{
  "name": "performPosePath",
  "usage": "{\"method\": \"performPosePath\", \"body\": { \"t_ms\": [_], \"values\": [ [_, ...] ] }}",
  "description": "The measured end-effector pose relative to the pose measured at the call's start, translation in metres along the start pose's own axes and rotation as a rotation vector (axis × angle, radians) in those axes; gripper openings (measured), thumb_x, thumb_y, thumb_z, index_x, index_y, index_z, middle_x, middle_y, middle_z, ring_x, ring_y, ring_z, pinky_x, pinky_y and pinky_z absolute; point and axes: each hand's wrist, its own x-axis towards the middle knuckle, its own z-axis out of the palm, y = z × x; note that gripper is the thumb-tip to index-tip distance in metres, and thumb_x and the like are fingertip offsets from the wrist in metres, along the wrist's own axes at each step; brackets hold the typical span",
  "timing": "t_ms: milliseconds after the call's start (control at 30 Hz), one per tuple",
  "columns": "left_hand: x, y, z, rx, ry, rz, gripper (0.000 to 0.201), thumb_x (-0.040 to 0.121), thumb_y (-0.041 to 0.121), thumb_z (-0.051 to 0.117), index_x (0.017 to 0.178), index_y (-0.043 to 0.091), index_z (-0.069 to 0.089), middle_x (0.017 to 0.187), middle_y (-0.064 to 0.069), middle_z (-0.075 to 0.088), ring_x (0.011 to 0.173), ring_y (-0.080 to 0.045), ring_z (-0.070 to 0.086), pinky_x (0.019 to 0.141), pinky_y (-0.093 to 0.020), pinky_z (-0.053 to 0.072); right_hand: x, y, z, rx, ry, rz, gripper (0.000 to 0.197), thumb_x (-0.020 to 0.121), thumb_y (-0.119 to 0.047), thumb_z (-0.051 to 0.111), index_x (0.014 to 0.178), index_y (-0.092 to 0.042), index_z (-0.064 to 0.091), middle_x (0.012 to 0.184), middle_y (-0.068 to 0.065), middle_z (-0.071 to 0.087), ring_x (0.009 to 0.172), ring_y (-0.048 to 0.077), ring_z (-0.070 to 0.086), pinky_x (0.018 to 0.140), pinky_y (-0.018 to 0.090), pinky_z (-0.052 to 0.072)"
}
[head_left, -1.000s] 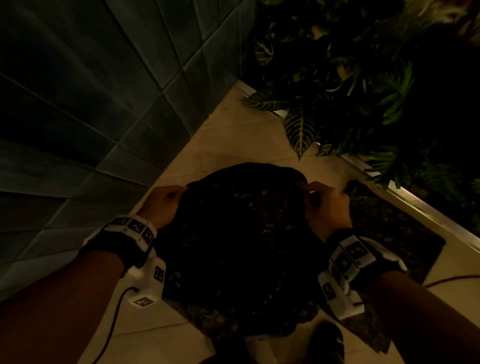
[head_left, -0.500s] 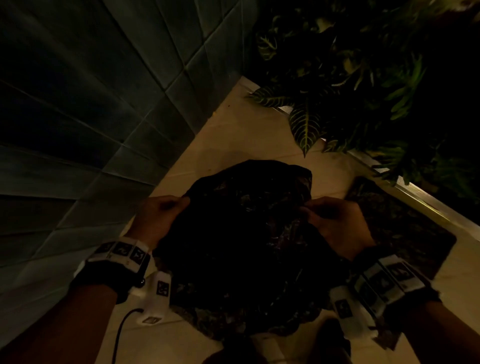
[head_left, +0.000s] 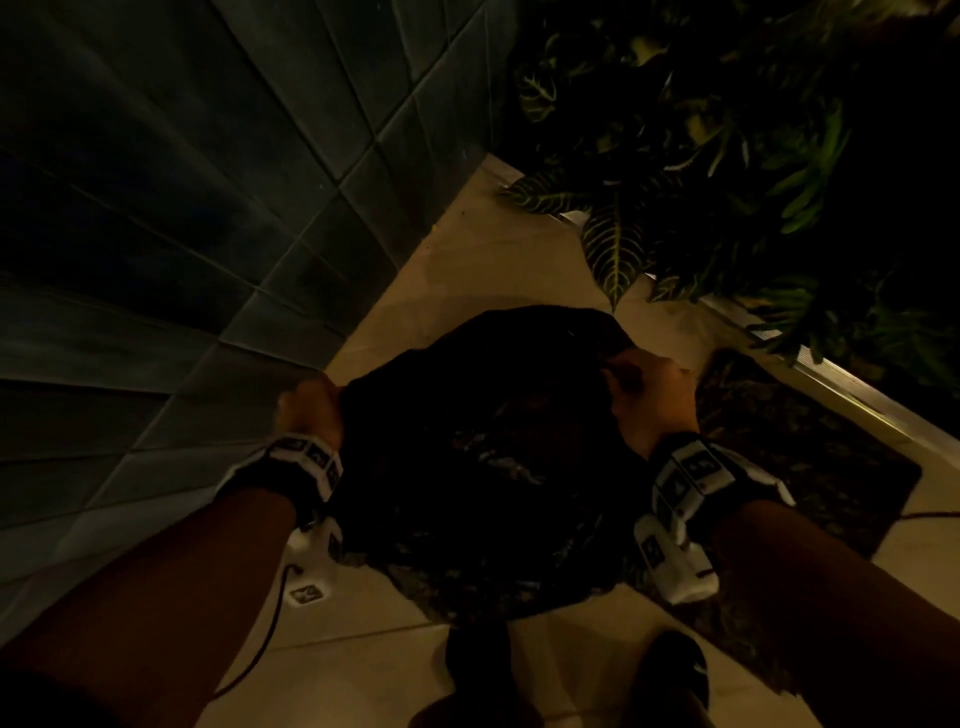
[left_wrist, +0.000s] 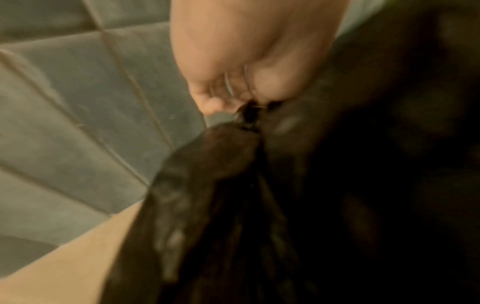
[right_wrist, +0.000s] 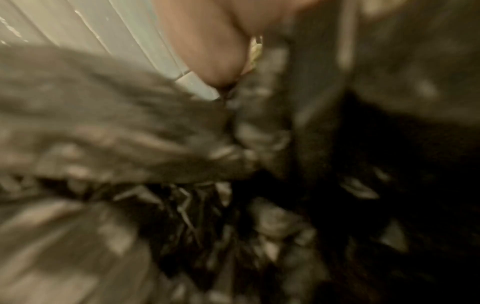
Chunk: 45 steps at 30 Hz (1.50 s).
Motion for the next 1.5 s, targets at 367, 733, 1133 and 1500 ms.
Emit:
{"method": "performPosePath", "body": {
  "t_ms": [367,733,1133,1500],
  "values": [
    [-0.034,0.034,-0.023,-0.621,-0.033,0.396,0.029,0.090,0.028,0.058,0.118,0.021,0.062,0.117,-0.001,0.064,0.108,-0.020,0.061,0.100,-0.038,0.046,-0.009,-0.012,0.000,0.205,-0.223,-0.049,0.017,0.088,-0.033,0.062,0.104,-0.030,0.068,0.090,-0.007,0.066,0.083,0.010,0.062,0.066,0.009,0.043],
    [0.006,0.056,-0.028,-0.475,-0.464,0.596,0.020,0.090,0.021,0.060,0.107,0.026,0.068,0.087,0.023,0.071,0.084,0.003,0.061,0.088,-0.020,0.046,0.026,-0.020,-0.004,0.071,-0.341,0.097,0.016,0.088,-0.029,0.064,0.091,-0.017,0.073,0.093,-0.001,0.063,0.091,0.015,0.056,0.071,0.022,0.040],
    [0.015,0.068,-0.012,-0.698,-0.240,0.109,0.029,0.089,0.023,0.061,0.111,0.005,0.069,0.112,-0.007,0.068,0.109,-0.022,0.062,0.098,-0.032,0.047,0.016,-0.017,-0.005,0.180,-0.419,0.054,0.010,0.077,-0.036,0.074,0.069,-0.033,0.071,0.072,-0.019,0.067,0.068,-0.008,0.061,0.059,0.005,0.043],
    [-0.020,0.058,-0.023,-0.568,0.462,0.377,0.016,0.084,0.024,0.062,0.097,0.015,0.064,0.092,-0.010,0.062,0.083,-0.022,0.060,0.077,-0.031,0.048,-0.053,-0.036,-0.004,0.027,0.047,-0.402,0.038,0.076,-0.046,0.069,0.105,-0.023,0.064,0.100,0.001,0.060,0.091,0.017,0.056,0.079,0.031,0.050]
  ]
}}
